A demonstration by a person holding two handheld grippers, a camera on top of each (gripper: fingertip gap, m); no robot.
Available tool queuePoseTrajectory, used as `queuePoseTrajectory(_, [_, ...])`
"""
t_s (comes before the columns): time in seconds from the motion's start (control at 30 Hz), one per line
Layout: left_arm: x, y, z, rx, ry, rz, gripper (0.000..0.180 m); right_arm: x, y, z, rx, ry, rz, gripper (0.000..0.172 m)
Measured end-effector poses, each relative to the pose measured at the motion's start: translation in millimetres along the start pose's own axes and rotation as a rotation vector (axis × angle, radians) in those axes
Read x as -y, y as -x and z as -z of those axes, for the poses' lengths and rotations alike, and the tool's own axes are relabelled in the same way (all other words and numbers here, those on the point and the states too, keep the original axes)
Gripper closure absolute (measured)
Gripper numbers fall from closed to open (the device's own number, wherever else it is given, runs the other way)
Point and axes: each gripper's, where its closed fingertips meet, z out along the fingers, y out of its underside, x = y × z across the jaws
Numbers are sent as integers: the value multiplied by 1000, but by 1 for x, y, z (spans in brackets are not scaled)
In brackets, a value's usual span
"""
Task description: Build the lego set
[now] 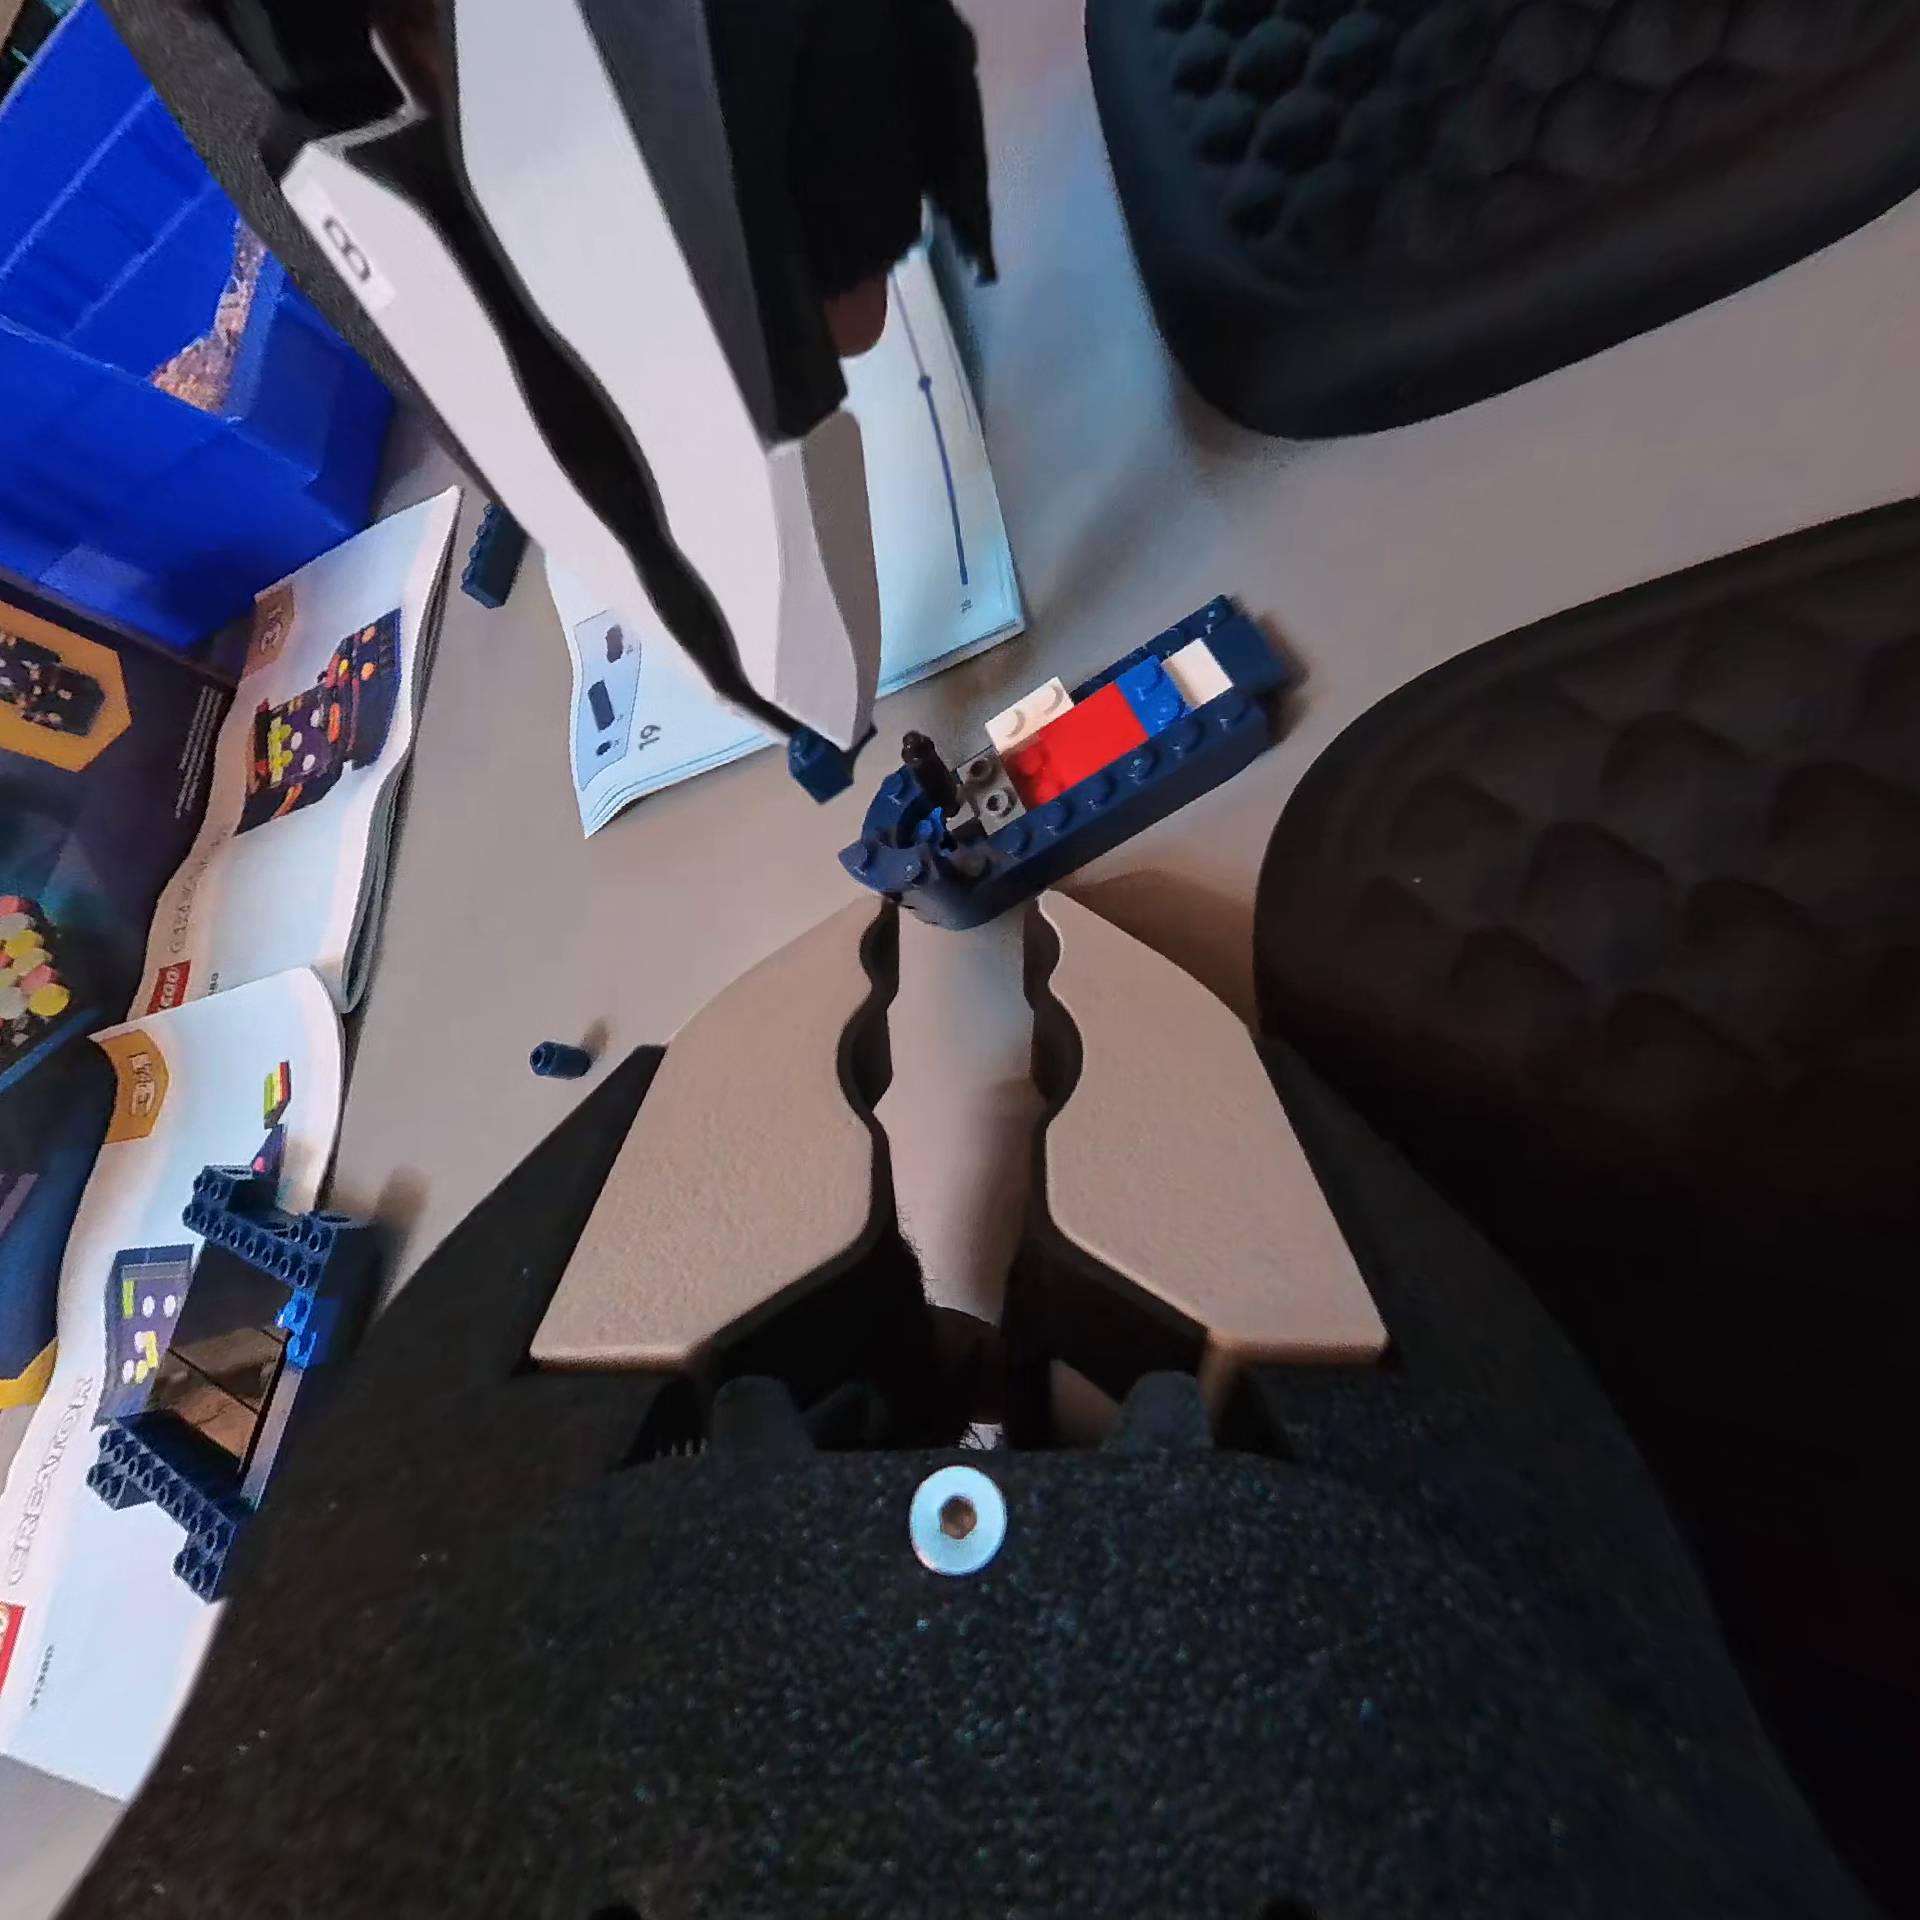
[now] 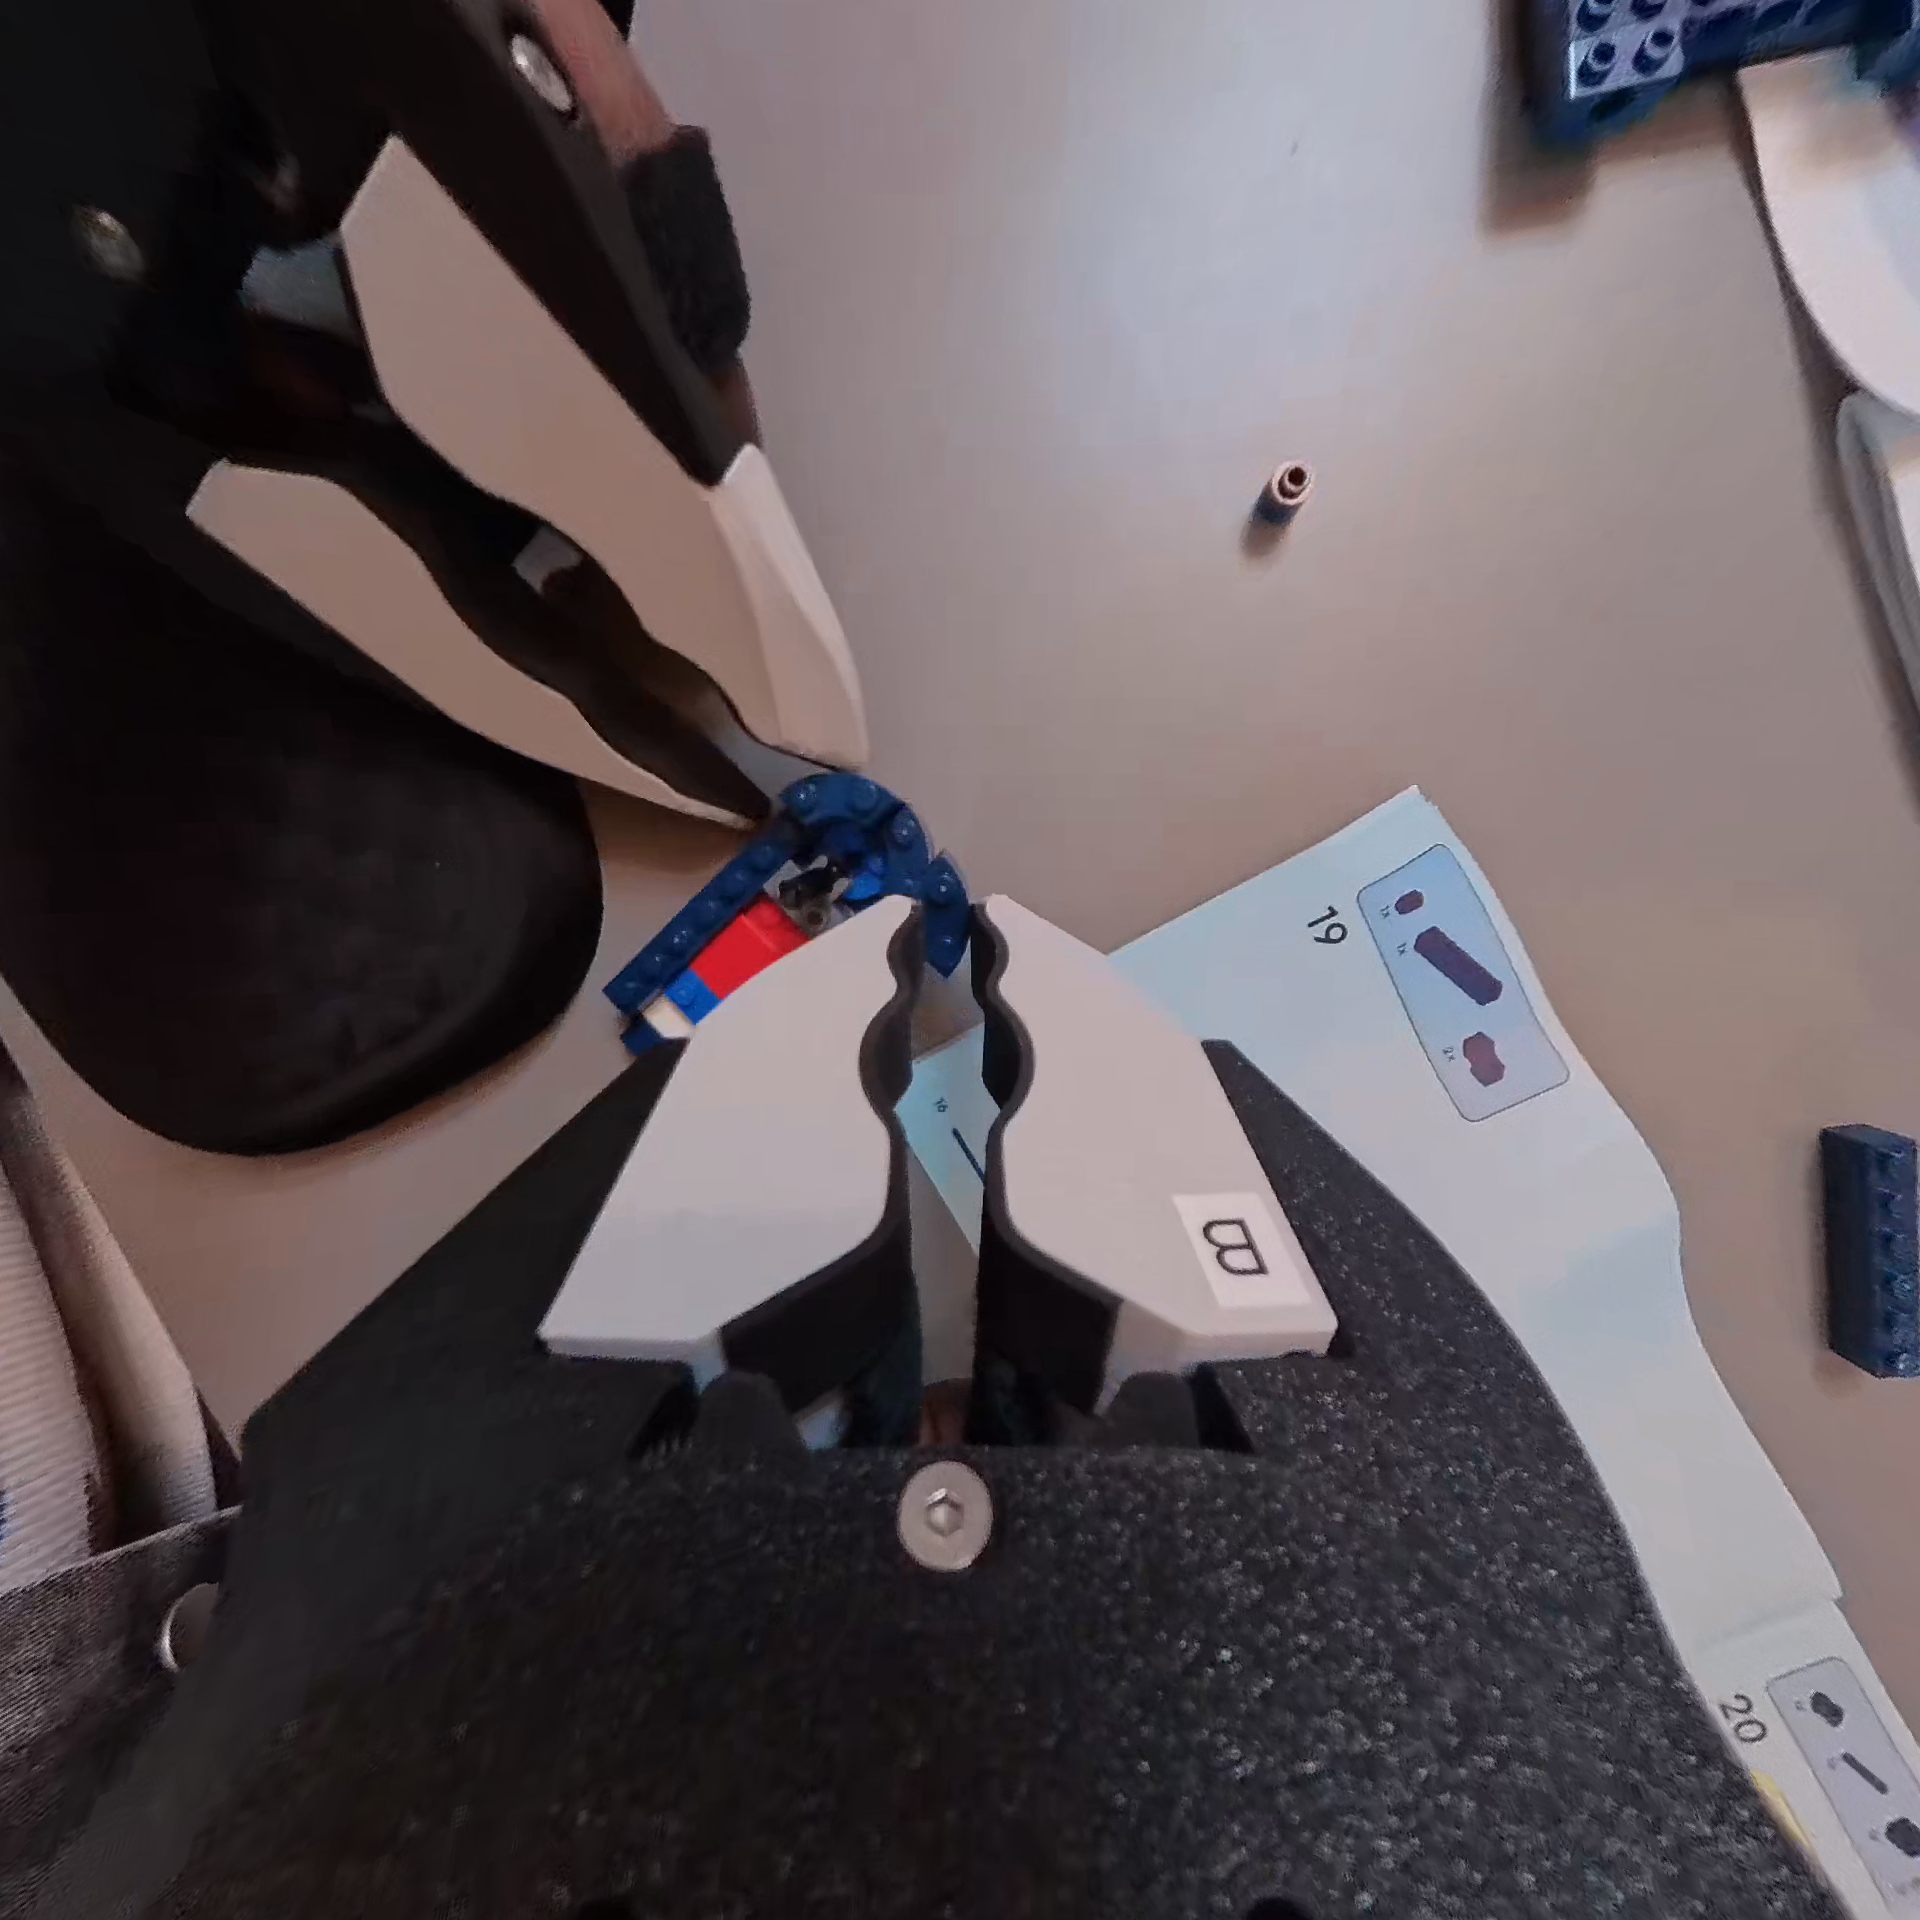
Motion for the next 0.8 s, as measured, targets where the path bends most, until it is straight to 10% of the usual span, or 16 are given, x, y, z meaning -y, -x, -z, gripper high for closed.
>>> queuePoseTrajectory(0.8, [7, -2, -6, 49, 11, 4, 160, -6, 9, -3, -55, 107, -45, 164])
